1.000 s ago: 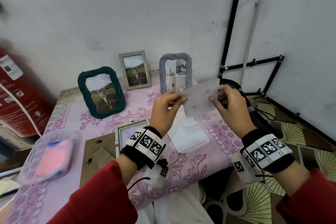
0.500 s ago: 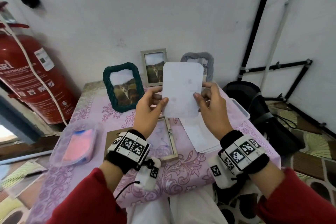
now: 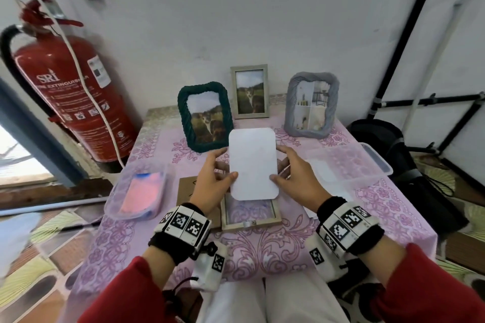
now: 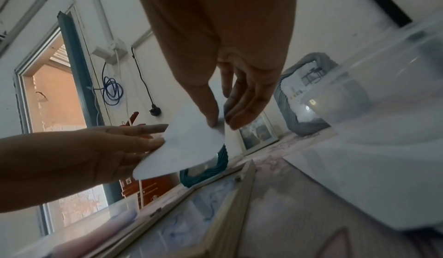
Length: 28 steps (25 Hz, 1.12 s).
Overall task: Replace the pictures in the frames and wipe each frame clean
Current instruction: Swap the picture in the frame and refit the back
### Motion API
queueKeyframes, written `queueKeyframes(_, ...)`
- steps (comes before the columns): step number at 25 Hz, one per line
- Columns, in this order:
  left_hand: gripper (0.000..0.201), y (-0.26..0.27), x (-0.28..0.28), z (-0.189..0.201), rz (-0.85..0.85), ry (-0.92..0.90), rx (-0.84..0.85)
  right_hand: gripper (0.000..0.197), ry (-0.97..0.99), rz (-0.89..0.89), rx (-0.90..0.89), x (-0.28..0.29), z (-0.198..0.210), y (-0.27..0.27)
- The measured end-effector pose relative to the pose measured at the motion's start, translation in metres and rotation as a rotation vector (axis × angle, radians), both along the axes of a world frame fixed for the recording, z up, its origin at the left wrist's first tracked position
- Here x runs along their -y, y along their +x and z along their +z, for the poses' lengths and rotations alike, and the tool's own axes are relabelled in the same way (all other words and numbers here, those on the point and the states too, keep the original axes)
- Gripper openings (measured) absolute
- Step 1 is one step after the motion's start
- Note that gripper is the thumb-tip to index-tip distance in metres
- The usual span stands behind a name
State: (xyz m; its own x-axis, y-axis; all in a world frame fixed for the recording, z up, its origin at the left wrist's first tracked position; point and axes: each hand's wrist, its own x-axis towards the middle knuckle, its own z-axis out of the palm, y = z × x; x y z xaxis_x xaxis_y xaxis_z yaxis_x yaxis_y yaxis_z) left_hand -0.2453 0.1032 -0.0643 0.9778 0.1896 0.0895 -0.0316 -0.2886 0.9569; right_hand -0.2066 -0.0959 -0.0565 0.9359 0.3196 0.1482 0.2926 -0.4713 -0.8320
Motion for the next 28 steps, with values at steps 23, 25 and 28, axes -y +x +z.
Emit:
queueKeyframes(23, 0.078, -0.019, -0.016, -0.026, -0.035, 0.477, -0.184, 0.097, -0.266, 0.193, -0.063, -0.006, -0.032, 0.016)
queueKeyframes(25, 0.078, -0.019, -0.017, -0.027, -0.044, 0.507, -0.234, 0.098, -0.276, 0.213, -0.047, -0.007, -0.033, 0.017)
queueKeyframes(28, 0.08, -0.019, -0.018, -0.028, -0.058, 0.547, -0.256, 0.098, -0.333, 0.245, -0.021, -0.008, -0.033, 0.018)
